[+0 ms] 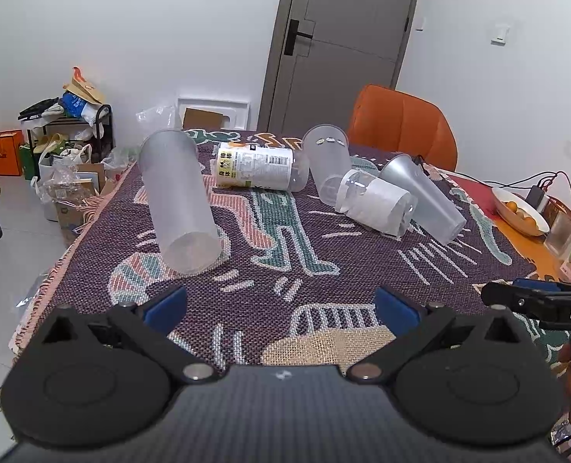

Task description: Flip cup upright

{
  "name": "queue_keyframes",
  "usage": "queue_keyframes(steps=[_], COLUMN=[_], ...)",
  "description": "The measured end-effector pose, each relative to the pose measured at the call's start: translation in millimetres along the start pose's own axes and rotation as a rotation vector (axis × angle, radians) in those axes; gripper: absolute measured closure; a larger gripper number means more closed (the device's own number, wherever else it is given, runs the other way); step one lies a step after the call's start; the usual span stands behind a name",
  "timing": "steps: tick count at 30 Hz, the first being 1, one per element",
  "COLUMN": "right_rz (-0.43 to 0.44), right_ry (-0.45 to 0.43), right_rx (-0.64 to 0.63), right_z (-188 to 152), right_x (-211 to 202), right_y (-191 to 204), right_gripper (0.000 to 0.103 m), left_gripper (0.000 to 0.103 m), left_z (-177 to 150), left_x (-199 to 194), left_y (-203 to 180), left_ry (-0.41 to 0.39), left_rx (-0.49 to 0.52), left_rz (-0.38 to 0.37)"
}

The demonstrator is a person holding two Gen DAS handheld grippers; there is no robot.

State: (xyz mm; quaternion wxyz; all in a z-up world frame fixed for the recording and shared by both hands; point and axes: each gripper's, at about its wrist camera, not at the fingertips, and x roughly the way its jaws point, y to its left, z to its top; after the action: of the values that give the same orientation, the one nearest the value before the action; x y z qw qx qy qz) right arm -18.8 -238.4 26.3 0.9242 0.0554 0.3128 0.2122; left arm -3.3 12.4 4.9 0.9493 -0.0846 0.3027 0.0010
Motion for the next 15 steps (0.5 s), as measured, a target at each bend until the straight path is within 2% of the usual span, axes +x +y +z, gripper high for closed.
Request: queue_keyframes(steps=[15], right_rz=[0.000], right_ry=[0.001], right_rx=[0.003], right_z=[-1.3], right_x=[-2.7], right_y=[-0.8], right_gripper=[0.000], left_gripper=[0.000], left_z=[-1.1], left_x=[-1.9], left_y=[-2.9], left_ry=[-0.001], left_rx=[0.011], left_rz=[0.000])
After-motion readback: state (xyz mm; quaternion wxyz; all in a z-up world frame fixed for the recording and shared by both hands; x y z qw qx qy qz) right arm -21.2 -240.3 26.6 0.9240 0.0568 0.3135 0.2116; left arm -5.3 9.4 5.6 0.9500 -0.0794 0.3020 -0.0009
